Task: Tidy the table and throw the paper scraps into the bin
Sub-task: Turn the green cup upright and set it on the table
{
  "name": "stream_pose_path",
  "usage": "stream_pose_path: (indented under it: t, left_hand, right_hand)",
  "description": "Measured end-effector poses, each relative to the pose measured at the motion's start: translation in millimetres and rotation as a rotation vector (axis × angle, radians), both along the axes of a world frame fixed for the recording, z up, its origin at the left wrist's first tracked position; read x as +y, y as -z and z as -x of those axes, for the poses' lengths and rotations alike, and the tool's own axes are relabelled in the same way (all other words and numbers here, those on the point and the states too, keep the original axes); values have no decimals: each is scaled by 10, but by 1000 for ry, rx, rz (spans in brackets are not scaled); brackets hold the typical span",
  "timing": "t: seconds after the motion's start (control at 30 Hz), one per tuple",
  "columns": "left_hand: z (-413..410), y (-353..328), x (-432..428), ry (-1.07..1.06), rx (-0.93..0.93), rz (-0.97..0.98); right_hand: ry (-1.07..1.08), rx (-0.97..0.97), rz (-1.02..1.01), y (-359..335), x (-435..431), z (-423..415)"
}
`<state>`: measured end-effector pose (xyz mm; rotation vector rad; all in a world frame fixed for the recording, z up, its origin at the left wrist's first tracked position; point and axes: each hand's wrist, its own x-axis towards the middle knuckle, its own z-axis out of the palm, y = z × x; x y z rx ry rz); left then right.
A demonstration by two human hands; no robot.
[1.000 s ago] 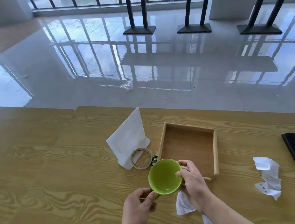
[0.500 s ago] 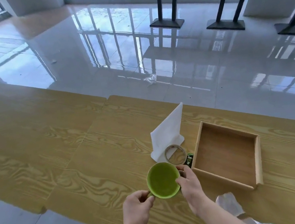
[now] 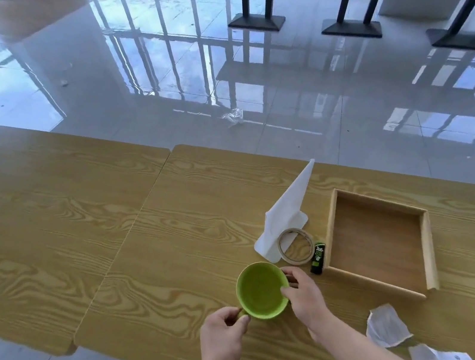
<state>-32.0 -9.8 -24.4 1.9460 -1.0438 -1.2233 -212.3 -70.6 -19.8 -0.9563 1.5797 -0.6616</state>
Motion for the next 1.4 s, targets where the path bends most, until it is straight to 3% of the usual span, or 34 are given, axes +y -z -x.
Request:
stream_pose_path:
  t: [0.17, 0.33, 0.43, 0.5, 0.9, 1.4]
  left_hand:
    - [-91, 57, -21, -77, 99, -7]
    - [-303, 34, -5, -187, 125, 13]
    - [-481, 7, -26, -278, 121, 26]
    - [-625, -4, -27, -317, 111, 33]
    - [-1635, 25, -132, -580, 143, 49]
    - [-2024, 114, -240, -747, 112, 112]
  right_hand:
    - [-86, -39, -3, 27, -102, 66]
    - [-490, 386, 251, 108, -35, -11]
    - [-693, 546, 403, 141, -43, -185]
    - [-759, 610, 401, 160, -36, -308]
    - [-917, 1002, 310, 85, -136, -981]
    - [-912, 964, 224, 52, -173, -1075]
